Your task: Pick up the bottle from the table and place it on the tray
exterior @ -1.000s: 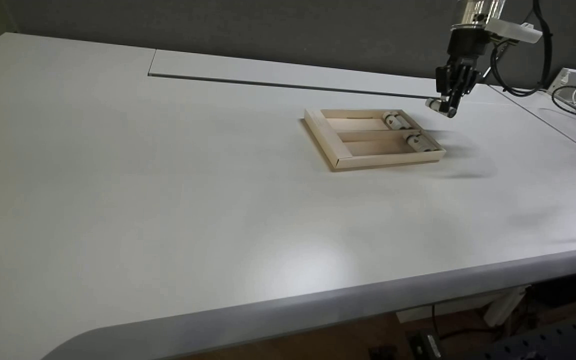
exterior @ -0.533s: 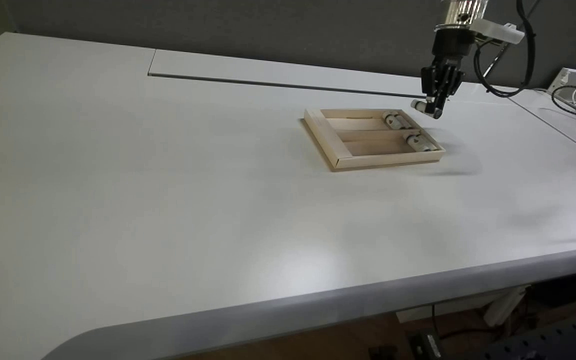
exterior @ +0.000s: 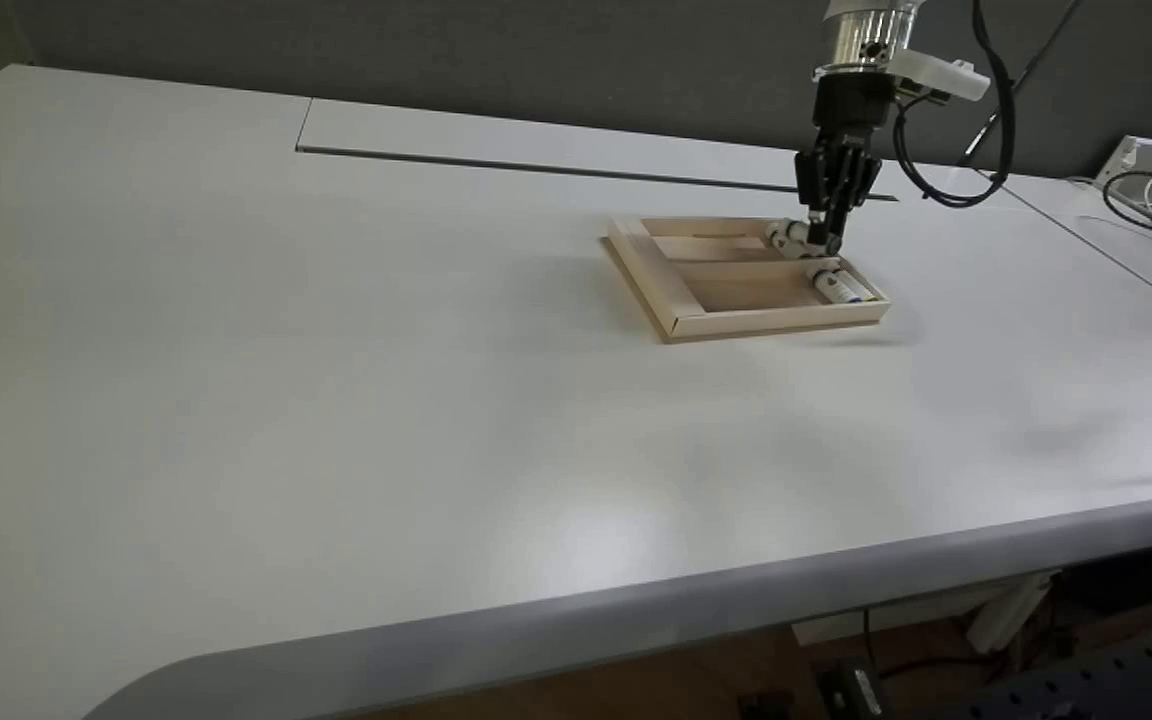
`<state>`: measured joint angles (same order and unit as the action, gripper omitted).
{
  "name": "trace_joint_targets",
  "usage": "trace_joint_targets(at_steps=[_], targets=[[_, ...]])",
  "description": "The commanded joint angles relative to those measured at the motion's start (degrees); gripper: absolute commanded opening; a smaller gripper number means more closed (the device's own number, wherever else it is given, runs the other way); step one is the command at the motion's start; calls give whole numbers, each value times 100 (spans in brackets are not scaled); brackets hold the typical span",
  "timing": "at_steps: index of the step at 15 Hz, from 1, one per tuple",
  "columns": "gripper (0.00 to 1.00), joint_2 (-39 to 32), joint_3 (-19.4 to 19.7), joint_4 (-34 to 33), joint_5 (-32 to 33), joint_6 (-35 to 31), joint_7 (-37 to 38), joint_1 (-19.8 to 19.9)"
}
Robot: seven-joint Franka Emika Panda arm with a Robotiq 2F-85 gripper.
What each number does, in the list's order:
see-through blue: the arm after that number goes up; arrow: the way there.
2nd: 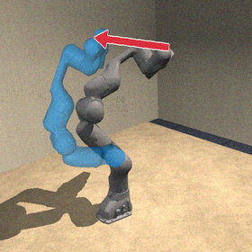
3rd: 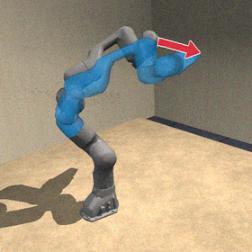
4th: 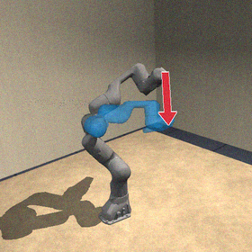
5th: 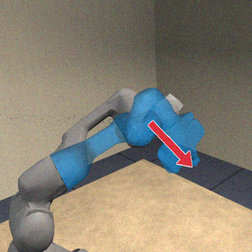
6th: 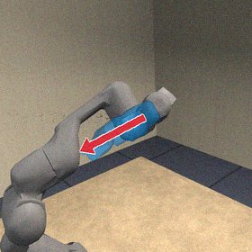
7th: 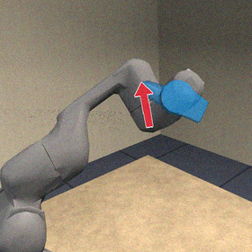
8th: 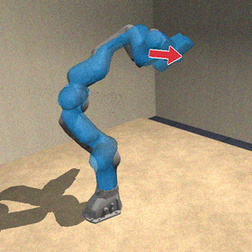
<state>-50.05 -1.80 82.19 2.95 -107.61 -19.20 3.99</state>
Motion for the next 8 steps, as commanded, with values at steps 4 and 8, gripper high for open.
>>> trace_joint_targets(at_steps=[4,8], targets=[[7,-136,-73,-220,31,134,132,-179],[7,-189,-100,-275,-9,22,128,-191]])
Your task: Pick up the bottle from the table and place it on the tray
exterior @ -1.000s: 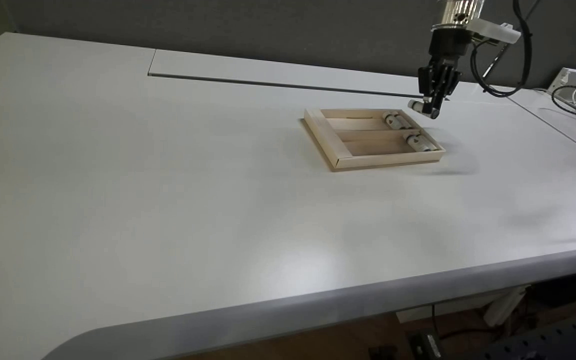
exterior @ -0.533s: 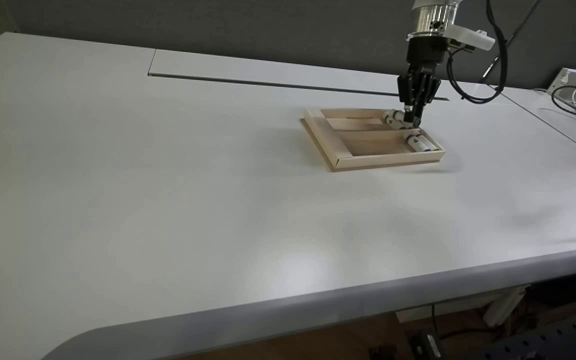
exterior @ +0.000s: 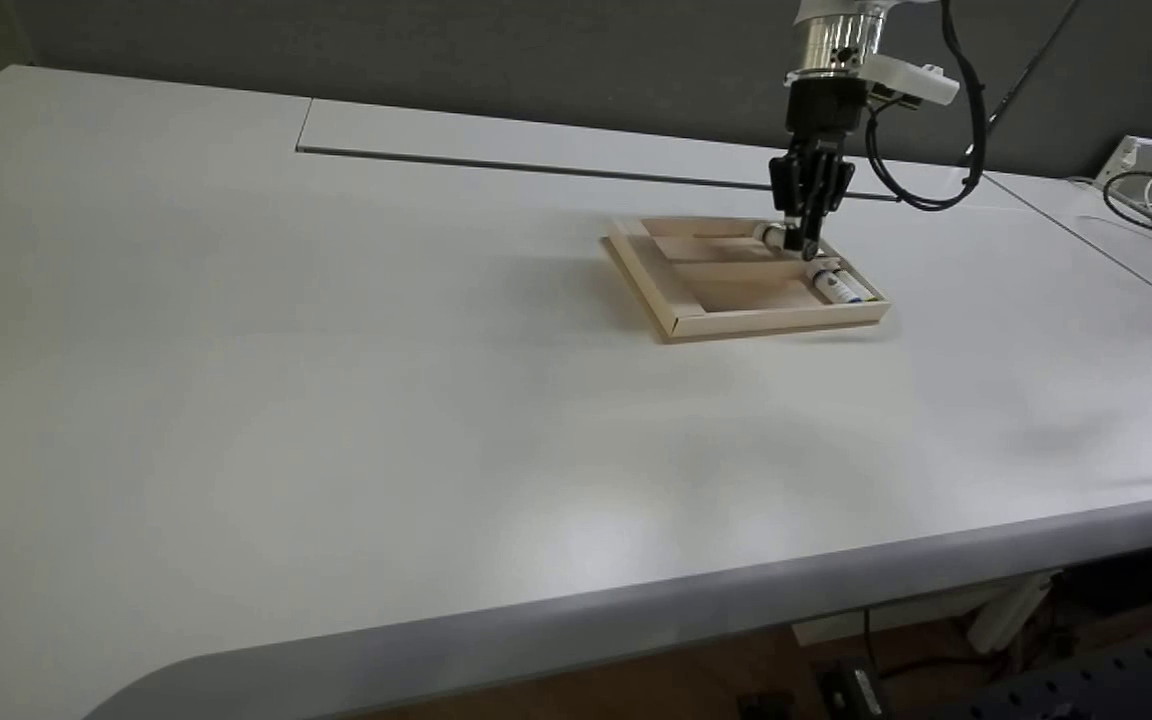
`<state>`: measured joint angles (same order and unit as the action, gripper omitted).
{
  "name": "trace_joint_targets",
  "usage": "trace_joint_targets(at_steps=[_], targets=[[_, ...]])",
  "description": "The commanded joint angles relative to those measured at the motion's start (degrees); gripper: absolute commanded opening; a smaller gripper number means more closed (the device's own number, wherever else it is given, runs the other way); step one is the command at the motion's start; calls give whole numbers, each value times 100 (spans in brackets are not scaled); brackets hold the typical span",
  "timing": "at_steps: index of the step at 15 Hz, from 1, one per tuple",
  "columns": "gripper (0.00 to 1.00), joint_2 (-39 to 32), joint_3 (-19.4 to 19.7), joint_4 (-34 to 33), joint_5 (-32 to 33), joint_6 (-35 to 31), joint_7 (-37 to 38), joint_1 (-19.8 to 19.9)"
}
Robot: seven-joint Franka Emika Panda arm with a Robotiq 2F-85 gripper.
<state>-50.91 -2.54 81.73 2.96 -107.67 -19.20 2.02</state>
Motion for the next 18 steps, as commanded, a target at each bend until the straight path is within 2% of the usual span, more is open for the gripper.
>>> trace_joint_targets(at_steps=[1,13,14,15,16,18], targets=[[7,-126,-20,-260,-13,9,144,5],[7,-385,-11,-456,-131,-600,194,109],[27,-382,-17,-445,-145,-626,198,117],[52,-370,-17,-437,-143,-631,193,115],[54,-347,-23,-426,-137,-606,166,115],[66,-275,-13,-391,-104,-546,169,88]])
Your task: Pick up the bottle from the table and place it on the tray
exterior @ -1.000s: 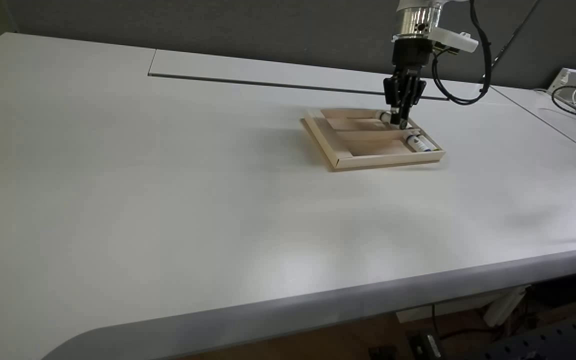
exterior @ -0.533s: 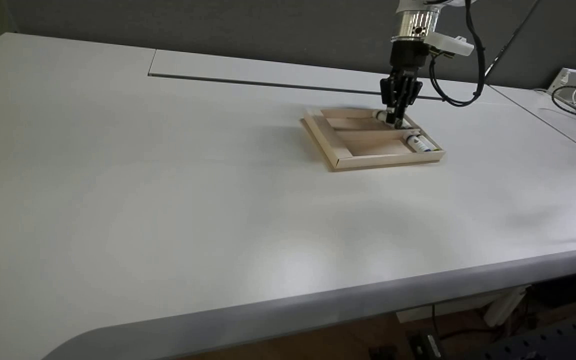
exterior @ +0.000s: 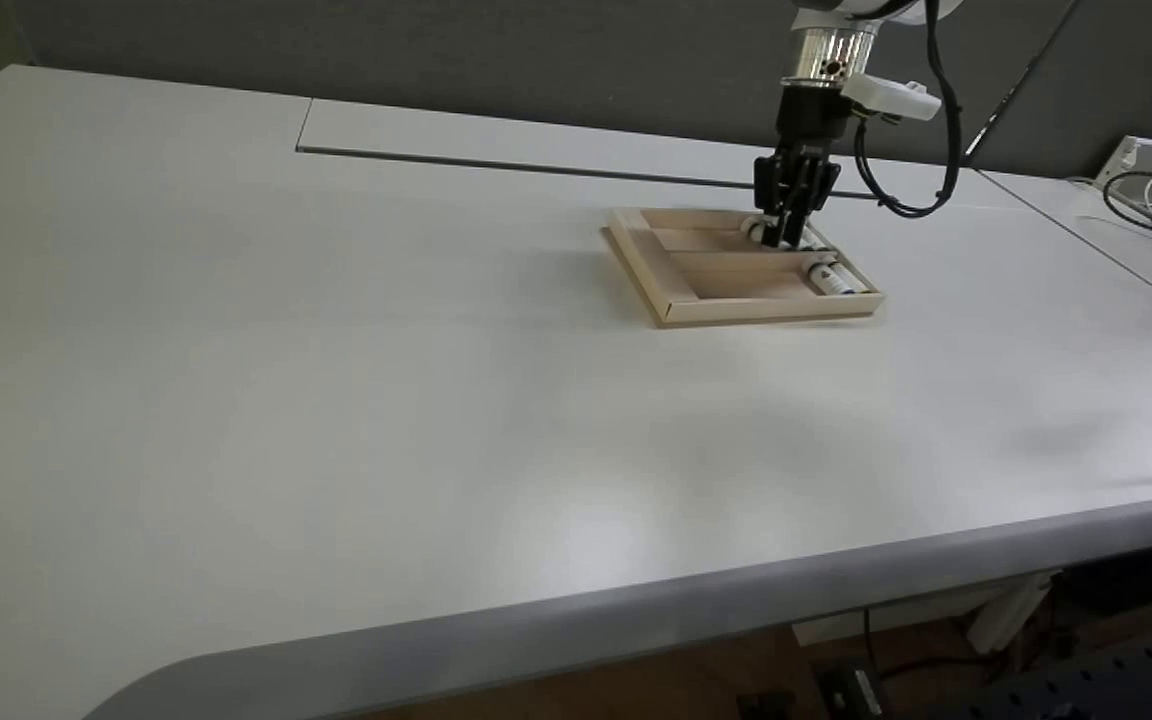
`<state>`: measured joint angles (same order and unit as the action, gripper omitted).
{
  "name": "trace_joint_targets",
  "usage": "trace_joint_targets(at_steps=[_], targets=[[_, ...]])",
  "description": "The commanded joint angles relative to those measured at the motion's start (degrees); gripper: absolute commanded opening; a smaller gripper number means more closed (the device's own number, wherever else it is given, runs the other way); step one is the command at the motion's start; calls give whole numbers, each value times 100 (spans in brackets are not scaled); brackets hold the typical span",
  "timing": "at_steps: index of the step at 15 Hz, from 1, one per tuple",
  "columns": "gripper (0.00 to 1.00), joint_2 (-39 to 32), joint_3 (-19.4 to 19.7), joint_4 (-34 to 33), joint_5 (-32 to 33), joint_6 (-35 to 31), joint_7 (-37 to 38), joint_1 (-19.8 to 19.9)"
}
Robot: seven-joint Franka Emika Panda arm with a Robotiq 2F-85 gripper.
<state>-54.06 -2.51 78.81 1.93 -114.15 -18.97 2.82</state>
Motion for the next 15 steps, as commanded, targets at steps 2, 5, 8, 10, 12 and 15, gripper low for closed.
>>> trace_joint_targets(at_steps=[2,5,8,10,12,15], targets=[[81,170,-13,-13,27,97,132,-12],[47,290,-46,45,23,90,68,-17],[32,376,-67,82,35,52,54,-50],[17,366,-95,71,26,-4,50,-71],[5,272,-133,3,9,-14,29,-83],[0,76,-192,-137,-28,-16,-43,-65]])
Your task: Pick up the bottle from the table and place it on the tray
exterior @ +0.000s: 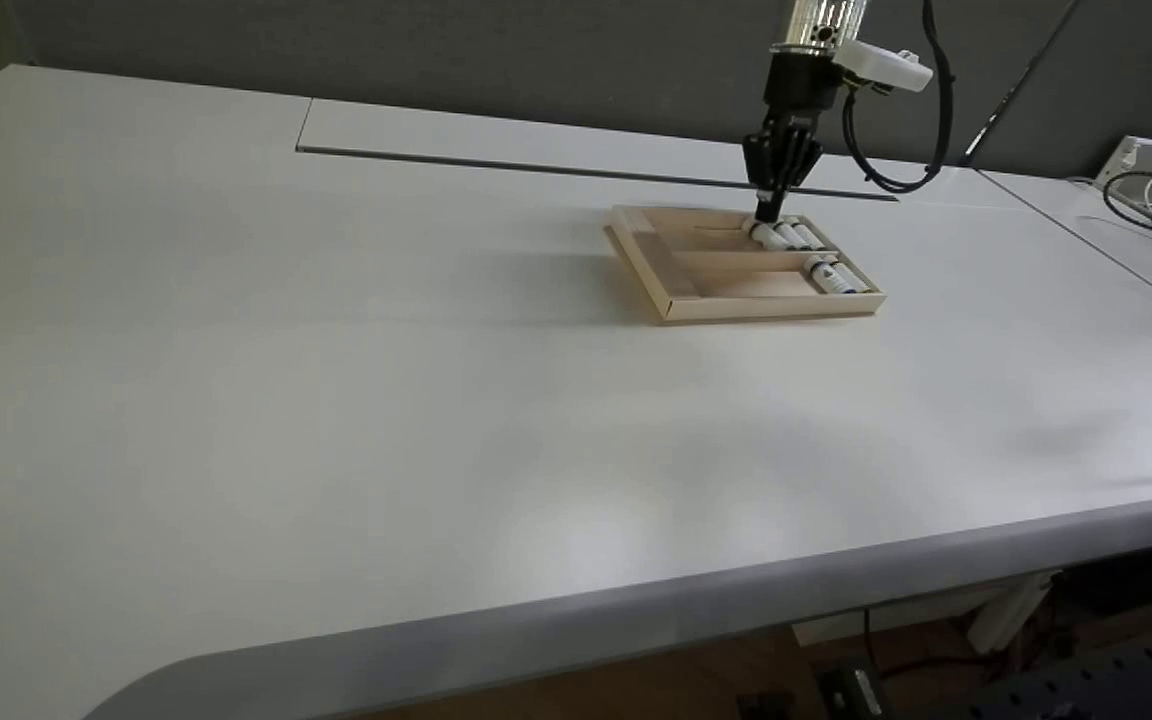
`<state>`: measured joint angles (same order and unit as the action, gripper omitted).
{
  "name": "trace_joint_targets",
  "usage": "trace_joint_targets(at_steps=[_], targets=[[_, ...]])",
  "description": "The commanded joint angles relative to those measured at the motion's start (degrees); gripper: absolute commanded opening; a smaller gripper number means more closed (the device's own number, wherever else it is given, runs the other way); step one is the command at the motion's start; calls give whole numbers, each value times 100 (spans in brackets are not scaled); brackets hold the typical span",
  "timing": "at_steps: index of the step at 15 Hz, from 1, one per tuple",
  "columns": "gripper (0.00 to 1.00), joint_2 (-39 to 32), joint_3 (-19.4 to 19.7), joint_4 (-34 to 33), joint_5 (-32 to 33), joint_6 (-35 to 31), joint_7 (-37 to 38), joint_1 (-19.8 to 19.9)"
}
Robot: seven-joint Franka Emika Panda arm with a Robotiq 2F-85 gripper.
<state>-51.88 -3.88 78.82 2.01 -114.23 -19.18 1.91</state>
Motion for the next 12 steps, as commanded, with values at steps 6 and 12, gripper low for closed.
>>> trace_joint_targets(at_steps=[6,12], targets=[[0,-344,-63,-196,-41,-72,-24,57],[0,-267,-19,-115,-26,-264,-4,133]])
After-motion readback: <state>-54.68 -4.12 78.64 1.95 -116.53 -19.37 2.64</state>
